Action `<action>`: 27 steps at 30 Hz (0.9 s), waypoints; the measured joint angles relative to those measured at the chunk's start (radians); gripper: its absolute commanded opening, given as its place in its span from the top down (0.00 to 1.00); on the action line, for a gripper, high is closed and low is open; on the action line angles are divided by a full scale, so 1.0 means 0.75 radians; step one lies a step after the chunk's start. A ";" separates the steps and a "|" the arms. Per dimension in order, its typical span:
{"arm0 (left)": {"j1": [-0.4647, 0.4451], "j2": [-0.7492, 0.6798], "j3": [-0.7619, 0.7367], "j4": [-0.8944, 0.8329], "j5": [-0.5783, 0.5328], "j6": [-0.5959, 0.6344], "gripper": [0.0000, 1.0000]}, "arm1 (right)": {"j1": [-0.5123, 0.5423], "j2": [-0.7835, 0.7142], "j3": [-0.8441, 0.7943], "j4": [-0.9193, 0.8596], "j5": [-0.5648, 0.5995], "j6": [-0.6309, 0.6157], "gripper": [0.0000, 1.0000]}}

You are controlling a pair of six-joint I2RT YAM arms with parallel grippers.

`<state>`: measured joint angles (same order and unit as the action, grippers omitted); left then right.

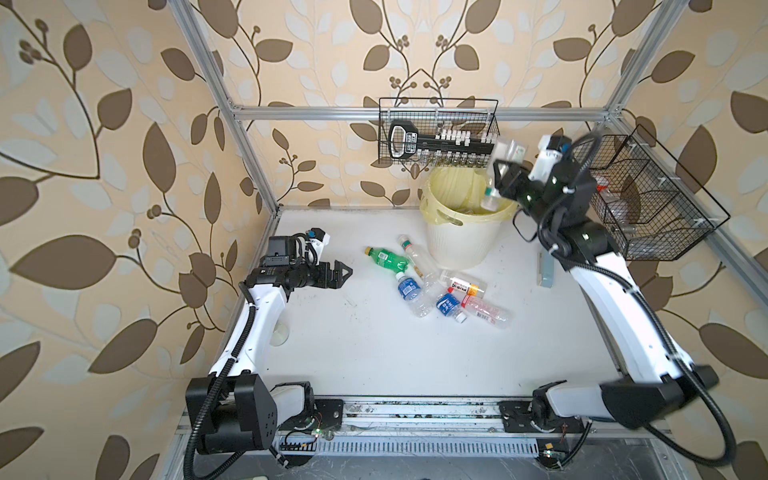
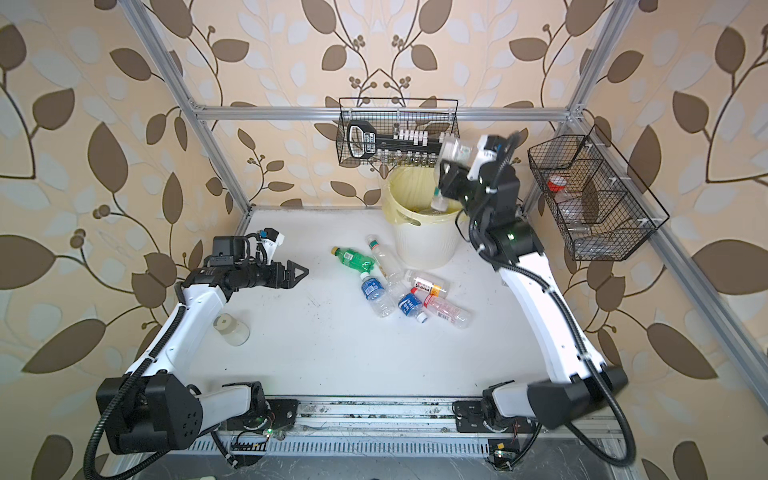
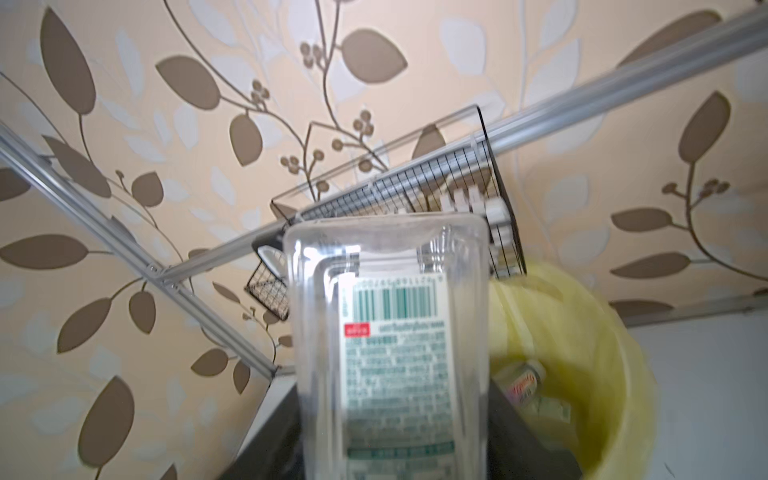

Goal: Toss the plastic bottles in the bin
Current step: 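Raise right gripper over the bin and open it to drop the bottle, then draw right gripper back beside the pile while left gripper moves toward the green bottle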

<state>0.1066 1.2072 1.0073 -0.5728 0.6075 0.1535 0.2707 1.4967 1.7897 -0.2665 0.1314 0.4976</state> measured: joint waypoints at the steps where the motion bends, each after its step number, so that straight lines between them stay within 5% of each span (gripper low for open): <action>1: 0.006 -0.001 0.007 0.001 0.014 -0.007 0.01 | -0.009 0.087 0.109 -0.010 0.007 -0.003 0.00; 6: 0.017 -0.013 0.009 0.000 0.039 -0.030 0.01 | -0.001 0.221 0.233 -0.112 0.068 -0.012 0.00; 19: 0.079 -0.072 -0.004 0.012 0.065 -0.045 0.01 | 0.013 -0.597 -0.532 -0.111 0.044 0.024 0.00; 27: 0.105 -0.073 -0.017 0.030 0.068 -0.057 0.01 | -0.031 -0.775 -0.908 -0.224 0.028 0.061 0.00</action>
<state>0.1852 1.1522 0.9947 -0.5503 0.6582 0.1108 0.2478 0.9157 1.1088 -0.4347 0.1528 0.5430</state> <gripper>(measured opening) 0.989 0.999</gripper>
